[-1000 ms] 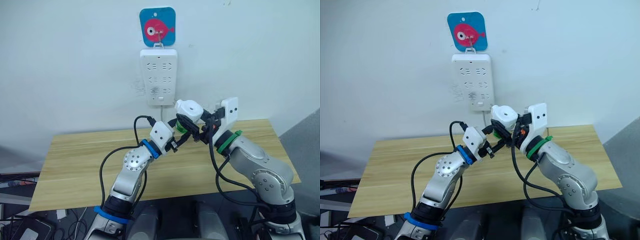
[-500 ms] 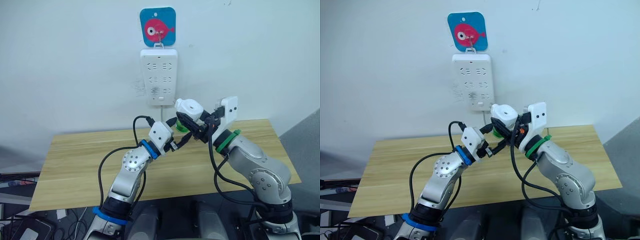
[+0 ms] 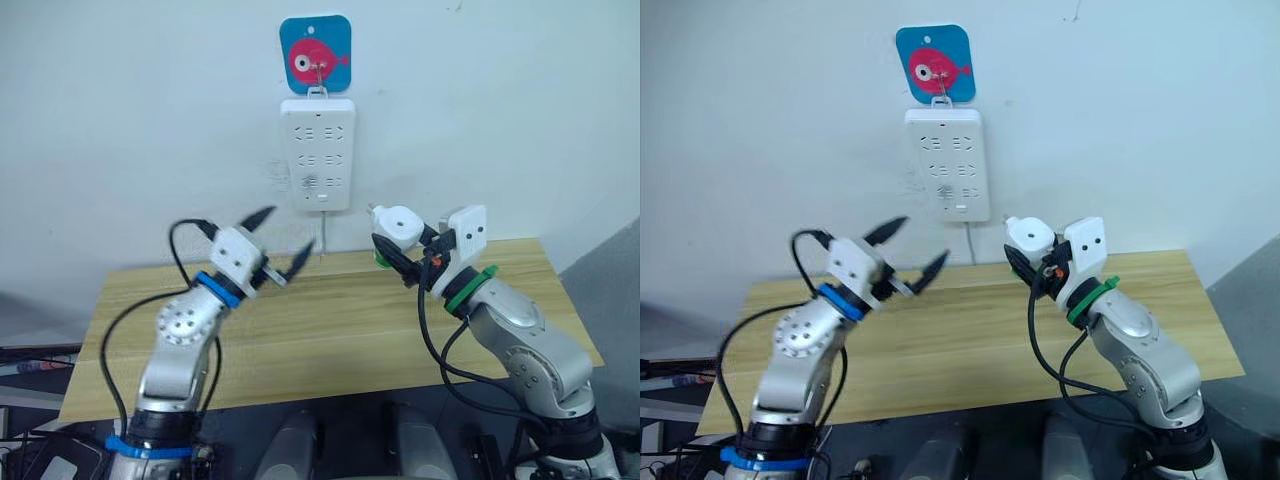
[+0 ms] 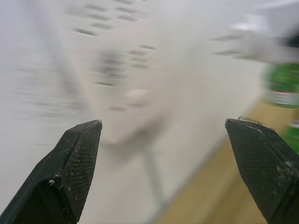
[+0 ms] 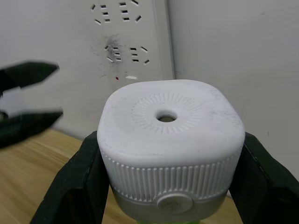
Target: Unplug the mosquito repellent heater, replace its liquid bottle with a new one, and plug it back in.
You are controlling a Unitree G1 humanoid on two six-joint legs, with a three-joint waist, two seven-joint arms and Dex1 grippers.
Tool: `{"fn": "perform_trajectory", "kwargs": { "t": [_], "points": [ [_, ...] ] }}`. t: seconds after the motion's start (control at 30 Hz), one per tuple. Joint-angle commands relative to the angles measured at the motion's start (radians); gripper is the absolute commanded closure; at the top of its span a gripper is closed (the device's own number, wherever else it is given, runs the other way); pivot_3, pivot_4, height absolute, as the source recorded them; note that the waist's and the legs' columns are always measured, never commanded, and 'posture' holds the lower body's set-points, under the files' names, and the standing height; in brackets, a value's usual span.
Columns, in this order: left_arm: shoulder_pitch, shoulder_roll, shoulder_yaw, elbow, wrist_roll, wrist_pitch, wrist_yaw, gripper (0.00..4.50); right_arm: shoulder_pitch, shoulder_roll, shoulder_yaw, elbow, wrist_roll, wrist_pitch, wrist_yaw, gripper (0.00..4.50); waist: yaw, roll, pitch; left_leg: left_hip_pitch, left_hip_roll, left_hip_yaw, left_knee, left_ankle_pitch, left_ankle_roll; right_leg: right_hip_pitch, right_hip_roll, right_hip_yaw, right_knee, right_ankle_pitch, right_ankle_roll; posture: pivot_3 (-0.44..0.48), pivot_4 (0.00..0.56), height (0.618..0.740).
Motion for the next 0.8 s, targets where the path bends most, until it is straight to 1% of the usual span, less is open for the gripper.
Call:
{"fn": "perform_trajectory", "kwargs": {
  "t": [0.03, 0.2, 0.27, 0.4, 0.53, 0.67, 0.8],
  "points": [
    [-0.077, -0.004, 0.016, 0.04, -0.037, 0.025, 0.006, 0.0, -0.017, -0.009, -0.038, -0.038, -0.002, -0.017, 0.016, 1.52, 0.0, 0.0, -0.002, 0.0, 0.0, 0.0, 0.0, 0.0, 0.0, 0.0, 0.0, 0.0, 0.0, 0.0, 0.0, 0.068, 0.173, 0.74],
    [-0.227, -0.014, -0.017, 0.178, -0.087, 0.058, -0.078, 0.0, -0.054, -0.022, -0.07, -0.037, 0.004, -0.009, 0.025, 1.52, -0.003, -0.001, -0.002, 0.0, 0.0, 0.0, 0.0, 0.0, 0.0, -0.001, 0.0, 0.0, 0.0, 0.0, 0.0, 0.062, 0.171, 0.74],
    [-0.275, -0.017, -0.021, 0.239, -0.09, 0.046, -0.097, 0.0, -0.072, -0.03, -0.085, -0.048, 0.019, 0.009, 0.026, 1.52, -0.003, -0.001, -0.002, 0.0, 0.0, 0.0, 0.0, 0.0, 0.0, -0.001, 0.0, 0.0, 0.0, 0.0, 0.0, 0.062, 0.171, 0.74],
    [-0.327, -0.019, -0.022, 0.331, -0.086, 0.007, -0.125, 0.0, -0.089, -0.037, -0.096, -0.056, 0.015, 0.029, 0.024, 1.52, -0.005, -0.001, -0.002, 0.0, 0.0, 0.0, -0.001, 0.0, 0.0, -0.001, 0.0, 0.0, 0.0, 0.0, 0.0, 0.048, 0.165, 0.74],
    [-0.368, -0.017, -0.035, 0.416, -0.091, -0.025, -0.19, 0.0, -0.091, -0.031, -0.101, -0.069, 0.016, 0.044, 0.019, 1.52, -0.004, -0.001, -0.003, 0.0, 0.0, 0.0, 0.0, 0.0, 0.0, -0.001, 0.0, 0.0, 0.0, 0.0, 0.0, 0.044, 0.162, 0.74],
    [-0.402, -0.018, -0.043, 0.475, -0.104, -0.041, -0.268, 0.0, -0.082, -0.028, -0.101, -0.078, 0.009, 0.045, 0.021, 1.52, -0.004, -0.001, -0.003, 0.0, 0.0, 0.0, 0.0, 0.0, 0.0, 0.0, 0.0, 0.0, 0.0, 0.0, 0.0, 0.03, 0.155, 0.74],
    [-0.429, -0.024, -0.045, 0.524, -0.101, -0.054, -0.303, 0.0, -0.08, -0.019, -0.1, -0.073, 0.002, 0.038, 0.017, 1.52, -0.006, -0.001, -0.003, 0.0, 0.0, 0.0, 0.0, 0.0, 0.0, -0.001, 0.0, 0.0, 0.0, 0.0, 0.0, 0.024, 0.157, 0.74]
  ]
}}
